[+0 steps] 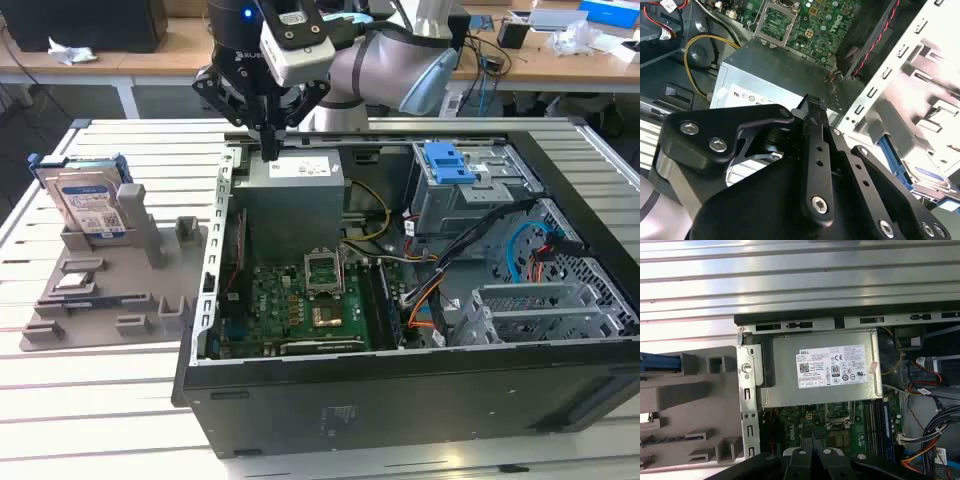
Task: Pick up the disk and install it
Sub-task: 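Reach for the disk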
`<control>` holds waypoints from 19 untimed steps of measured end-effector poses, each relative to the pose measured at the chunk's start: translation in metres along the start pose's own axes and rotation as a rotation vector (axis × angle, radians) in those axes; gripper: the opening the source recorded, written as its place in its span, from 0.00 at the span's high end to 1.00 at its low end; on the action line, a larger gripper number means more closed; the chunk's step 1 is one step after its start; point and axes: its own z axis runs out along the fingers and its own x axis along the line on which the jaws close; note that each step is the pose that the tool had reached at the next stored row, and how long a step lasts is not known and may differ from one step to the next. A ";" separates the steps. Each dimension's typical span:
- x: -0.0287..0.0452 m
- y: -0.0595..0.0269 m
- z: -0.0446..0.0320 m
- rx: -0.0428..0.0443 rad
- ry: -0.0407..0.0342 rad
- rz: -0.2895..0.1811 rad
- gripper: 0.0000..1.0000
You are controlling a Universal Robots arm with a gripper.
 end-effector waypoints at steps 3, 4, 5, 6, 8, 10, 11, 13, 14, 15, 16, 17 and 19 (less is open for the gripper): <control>0.0078 -0.0006 -0.0002 0.0001 0.0000 0.000 0.89; 0.0117 -0.0009 -0.0003 0.0001 0.0001 0.000 0.89; 0.0132 -0.0010 -0.0004 0.0001 0.0001 0.000 0.89; 0.0144 -0.0011 -0.0004 0.0000 0.0000 0.000 0.89; 0.0167 -0.0013 -0.0004 0.0002 0.0001 0.000 0.89; 0.0194 -0.0015 -0.0006 0.0005 0.0001 0.000 0.89; 0.0234 -0.0018 -0.0006 0.0004 0.0000 0.000 0.89; 0.0344 -0.0026 -0.0010 0.0005 0.0001 0.000 0.89; 0.0382 -0.0029 -0.0011 0.0005 0.0001 0.000 0.89; 0.0398 -0.0030 -0.0011 0.0004 0.0000 0.000 0.89; 0.0415 -0.0031 -0.0011 0.0004 0.0000 0.000 0.89; 0.0438 -0.0033 -0.0012 0.0005 0.0001 0.000 0.89; 0.0470 -0.0035 -0.0013 0.0005 0.0001 0.000 0.89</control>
